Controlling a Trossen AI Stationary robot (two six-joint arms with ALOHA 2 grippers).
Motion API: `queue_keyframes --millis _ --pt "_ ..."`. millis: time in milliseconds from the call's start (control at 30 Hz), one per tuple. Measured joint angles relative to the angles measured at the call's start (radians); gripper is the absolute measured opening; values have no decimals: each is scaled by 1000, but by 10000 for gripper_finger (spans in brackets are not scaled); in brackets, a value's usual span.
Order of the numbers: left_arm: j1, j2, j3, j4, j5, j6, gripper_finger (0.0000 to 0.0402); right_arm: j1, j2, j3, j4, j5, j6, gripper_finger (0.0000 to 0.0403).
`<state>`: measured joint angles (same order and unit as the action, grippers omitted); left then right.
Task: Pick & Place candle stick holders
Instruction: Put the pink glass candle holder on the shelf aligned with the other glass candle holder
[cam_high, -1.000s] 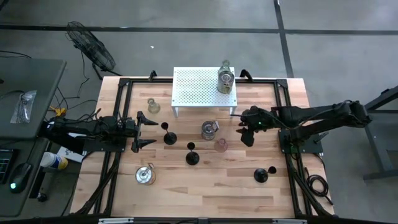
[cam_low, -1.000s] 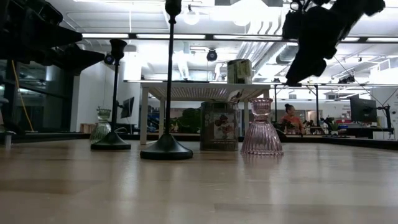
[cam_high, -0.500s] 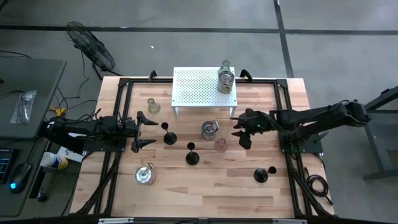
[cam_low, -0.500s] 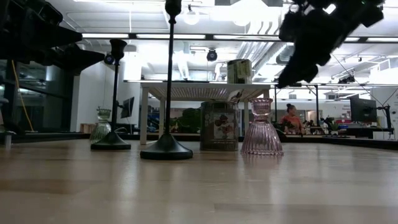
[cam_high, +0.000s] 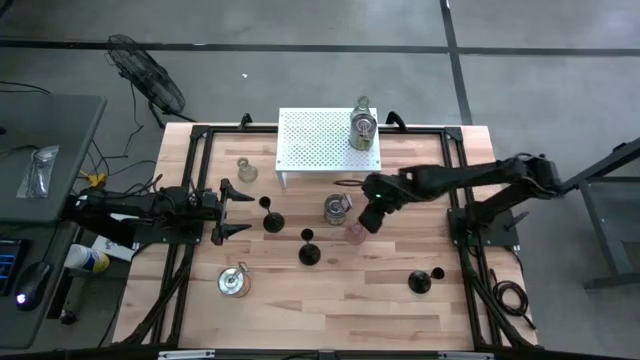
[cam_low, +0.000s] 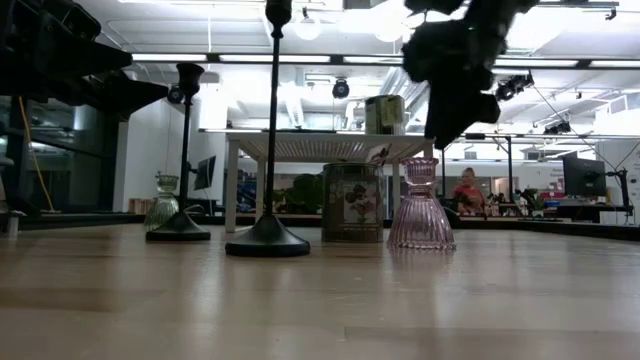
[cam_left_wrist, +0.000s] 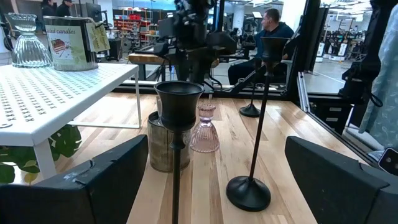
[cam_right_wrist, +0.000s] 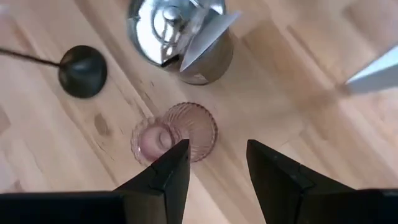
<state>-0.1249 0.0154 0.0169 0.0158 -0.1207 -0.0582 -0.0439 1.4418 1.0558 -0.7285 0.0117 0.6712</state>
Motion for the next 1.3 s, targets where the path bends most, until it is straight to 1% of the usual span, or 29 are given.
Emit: queue_keyframes --millis 67,167,267,400,533,633,1067,1300 --pt "0 0 0 0 0 0 372 -6 52 43 -35 -41 43 150" --pt "0 0 0 0 0 0 372 -3 118 99 -65 -118 65 150" --pt "0 0 0 0 0 0 372 5 154 139 -101 -149 88 150" --pt "0 0 0 0 0 0 372 13 167 154 -110 -139 96 150" --pt "0 0 0 0 0 0 372 13 187 153 -138 -90 121 150" --pt "0 0 0 0 0 0 372 13 202 153 -140 -75 122 150" --pt "0 0 0 0 0 0 372 34 203 153 -137 -59 137 150" --pt "0 0 0 0 0 0 372 38 252 152 -99 -74 141 150"
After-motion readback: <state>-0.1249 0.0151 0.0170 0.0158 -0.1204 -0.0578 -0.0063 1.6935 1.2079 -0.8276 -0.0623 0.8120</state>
